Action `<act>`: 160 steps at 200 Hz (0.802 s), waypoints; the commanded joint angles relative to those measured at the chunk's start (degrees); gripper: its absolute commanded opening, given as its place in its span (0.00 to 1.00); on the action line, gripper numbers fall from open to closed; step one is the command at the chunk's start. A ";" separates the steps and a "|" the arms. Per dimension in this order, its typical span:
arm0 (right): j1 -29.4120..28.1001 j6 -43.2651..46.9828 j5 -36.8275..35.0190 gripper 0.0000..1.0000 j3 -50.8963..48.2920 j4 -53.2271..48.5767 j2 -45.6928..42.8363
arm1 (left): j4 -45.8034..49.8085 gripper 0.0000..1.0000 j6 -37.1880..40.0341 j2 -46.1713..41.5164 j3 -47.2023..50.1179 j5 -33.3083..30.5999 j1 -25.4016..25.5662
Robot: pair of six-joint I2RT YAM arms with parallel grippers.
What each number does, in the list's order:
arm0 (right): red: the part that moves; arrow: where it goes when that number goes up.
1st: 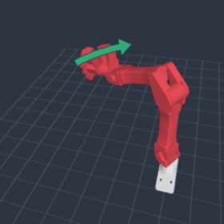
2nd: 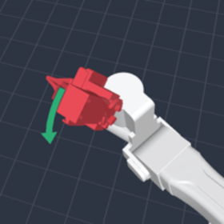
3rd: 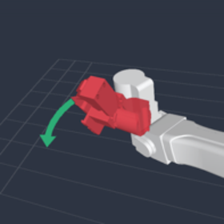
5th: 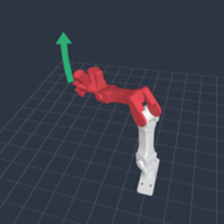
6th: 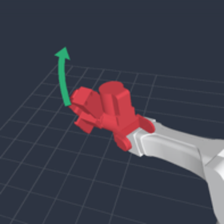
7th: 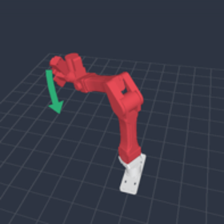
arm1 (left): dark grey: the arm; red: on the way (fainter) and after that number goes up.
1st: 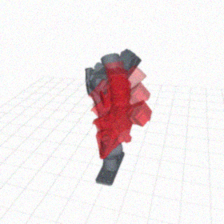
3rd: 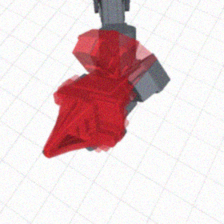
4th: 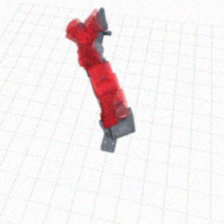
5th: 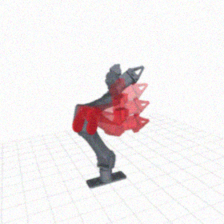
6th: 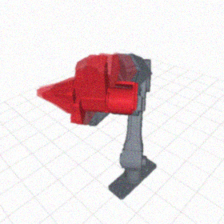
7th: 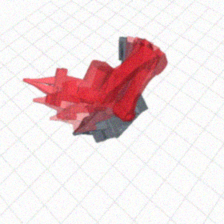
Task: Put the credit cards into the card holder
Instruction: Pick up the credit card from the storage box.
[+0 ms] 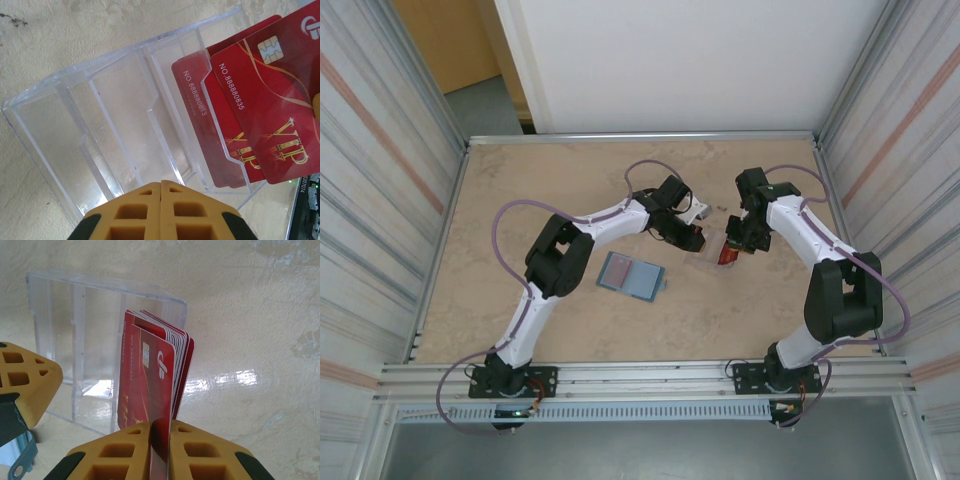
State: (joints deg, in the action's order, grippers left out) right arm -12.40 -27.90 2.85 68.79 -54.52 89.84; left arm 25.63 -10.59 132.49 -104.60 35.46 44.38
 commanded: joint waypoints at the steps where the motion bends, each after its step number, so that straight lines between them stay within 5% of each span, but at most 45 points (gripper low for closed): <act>1: -0.34 0.42 -1.55 0.15 1.52 -3.05 -1.04 | 3.03 0.00 0.40 1.46 1.85 -1.71 0.62; 160: -0.78 0.52 -0.23 0.00 3.27 -3.84 -1.82 | 2.94 0.00 0.22 1.59 1.92 -1.89 0.71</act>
State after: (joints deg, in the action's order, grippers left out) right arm -13.17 -27.83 3.36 70.65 -55.37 89.84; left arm 25.45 -10.59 132.49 -104.49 35.51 44.38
